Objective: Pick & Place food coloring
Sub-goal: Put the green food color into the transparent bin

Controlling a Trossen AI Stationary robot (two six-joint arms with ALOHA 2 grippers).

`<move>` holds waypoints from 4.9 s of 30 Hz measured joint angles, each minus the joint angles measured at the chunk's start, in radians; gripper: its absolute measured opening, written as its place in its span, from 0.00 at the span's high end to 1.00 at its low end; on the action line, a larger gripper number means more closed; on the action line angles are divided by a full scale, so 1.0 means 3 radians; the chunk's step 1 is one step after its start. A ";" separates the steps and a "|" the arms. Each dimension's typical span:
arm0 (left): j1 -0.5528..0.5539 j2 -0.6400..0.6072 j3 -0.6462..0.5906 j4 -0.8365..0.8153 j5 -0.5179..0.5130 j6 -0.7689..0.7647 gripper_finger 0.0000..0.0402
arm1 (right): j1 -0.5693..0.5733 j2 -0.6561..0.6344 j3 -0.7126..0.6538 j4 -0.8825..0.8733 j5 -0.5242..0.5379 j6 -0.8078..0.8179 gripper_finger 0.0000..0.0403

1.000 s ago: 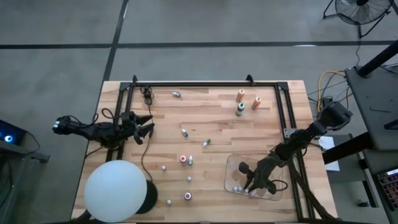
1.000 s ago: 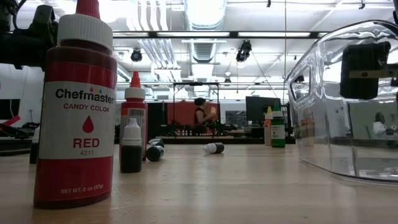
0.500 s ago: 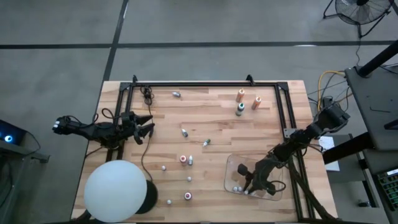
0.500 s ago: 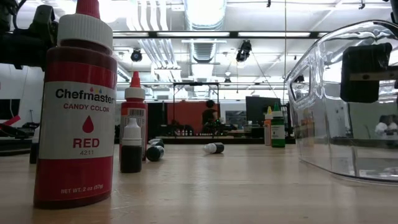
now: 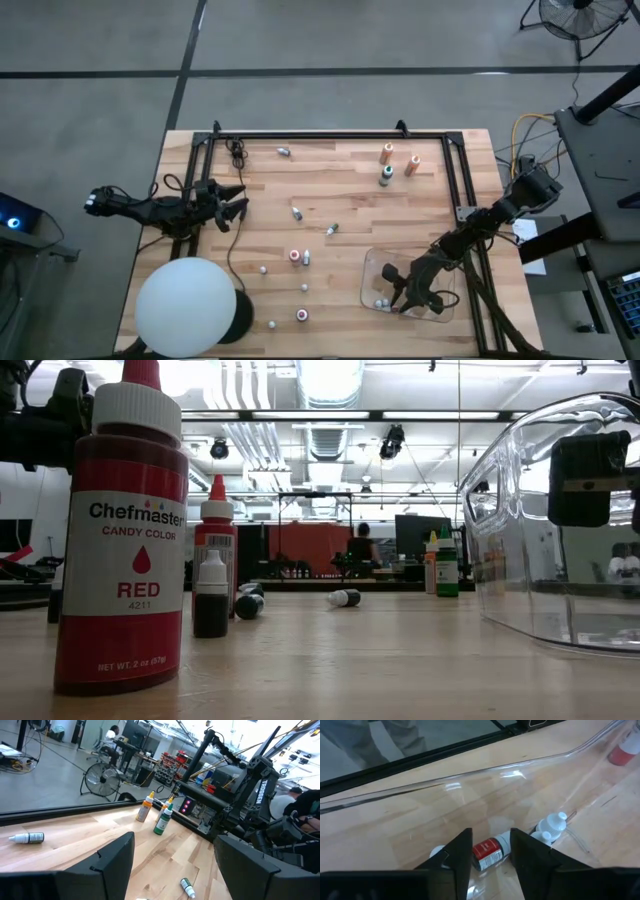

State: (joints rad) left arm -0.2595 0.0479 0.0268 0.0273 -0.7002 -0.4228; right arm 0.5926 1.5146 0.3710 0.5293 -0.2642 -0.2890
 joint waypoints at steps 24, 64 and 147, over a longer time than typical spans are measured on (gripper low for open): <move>0.0000 0.0000 -0.0001 0.0000 0.0000 0.0000 0.39 | -0.0030 -0.0730 0.0691 -0.1825 0.0594 0.0169 0.68; 0.0001 -0.0001 0.0000 0.0001 0.0000 0.0001 0.39 | -0.0592 -0.0488 0.4023 -0.5274 0.1210 0.0323 0.27; 0.0001 0.0003 0.0000 0.0001 0.0002 0.0000 0.39 | -0.1943 0.2145 0.4295 -0.4632 0.0784 -0.1415 0.26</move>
State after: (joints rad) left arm -0.2593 0.0489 0.0269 0.0275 -0.6996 -0.4227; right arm 0.0097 2.1582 1.6596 -0.8604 -0.0291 -0.7135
